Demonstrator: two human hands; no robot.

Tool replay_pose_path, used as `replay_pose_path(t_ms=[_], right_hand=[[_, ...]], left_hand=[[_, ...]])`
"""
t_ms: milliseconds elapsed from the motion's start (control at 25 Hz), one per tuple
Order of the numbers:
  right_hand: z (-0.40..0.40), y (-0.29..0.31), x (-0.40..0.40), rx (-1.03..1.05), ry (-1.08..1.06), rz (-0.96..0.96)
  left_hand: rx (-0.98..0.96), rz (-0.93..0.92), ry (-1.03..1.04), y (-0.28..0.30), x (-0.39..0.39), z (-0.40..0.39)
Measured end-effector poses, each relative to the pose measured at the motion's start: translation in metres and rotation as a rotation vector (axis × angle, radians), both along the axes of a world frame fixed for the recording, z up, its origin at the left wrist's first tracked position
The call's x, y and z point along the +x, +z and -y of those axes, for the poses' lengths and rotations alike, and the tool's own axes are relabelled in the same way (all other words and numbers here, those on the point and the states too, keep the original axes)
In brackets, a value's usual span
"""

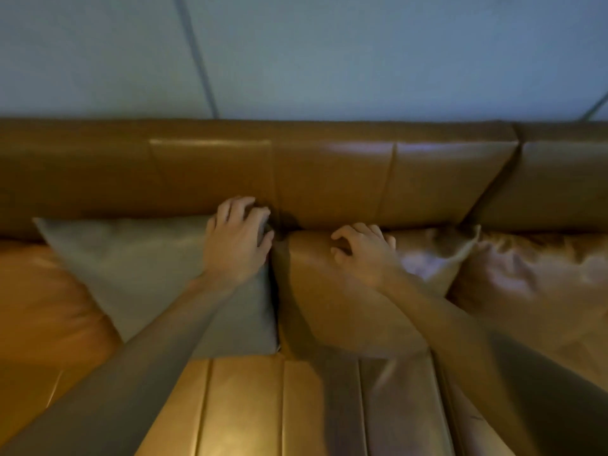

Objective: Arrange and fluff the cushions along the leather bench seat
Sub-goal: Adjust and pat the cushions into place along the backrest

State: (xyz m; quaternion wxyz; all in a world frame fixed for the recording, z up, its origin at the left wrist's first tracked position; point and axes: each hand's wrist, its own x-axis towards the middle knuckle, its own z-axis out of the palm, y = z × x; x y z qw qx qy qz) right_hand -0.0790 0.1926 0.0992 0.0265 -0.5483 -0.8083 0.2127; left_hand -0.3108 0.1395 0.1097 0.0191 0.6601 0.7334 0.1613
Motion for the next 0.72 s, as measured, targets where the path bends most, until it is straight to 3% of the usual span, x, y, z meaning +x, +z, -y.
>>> replay_pose_path(t_ms=[120, 280, 360, 560, 720], right_hand=[[0.009, 0.003, -0.057, -0.029, 0.042, -0.065], [0.009, -0.001, -0.121, -0.163, 0.032, -0.271], [0.009, -0.005, -0.143, -0.184, -0.031, -0.333], [0.002, -0.005, -0.160, -0.068, 0.048, -0.022], [0.000, 0.005, -0.171, -0.076, 0.101, 0.090]], left_hand=[[-0.010, 0.080, 0.082, 0.000, -0.045, 0.017], [-0.421, -0.073, 0.222, -0.009, -0.121, 0.041], [-0.539, -0.093, 0.269, -0.015, -0.146, 0.049], [-0.462, -0.084, 0.190, -0.025, -0.159, 0.047], [-0.475, -0.185, 0.152, -0.016, -0.156, 0.056]])
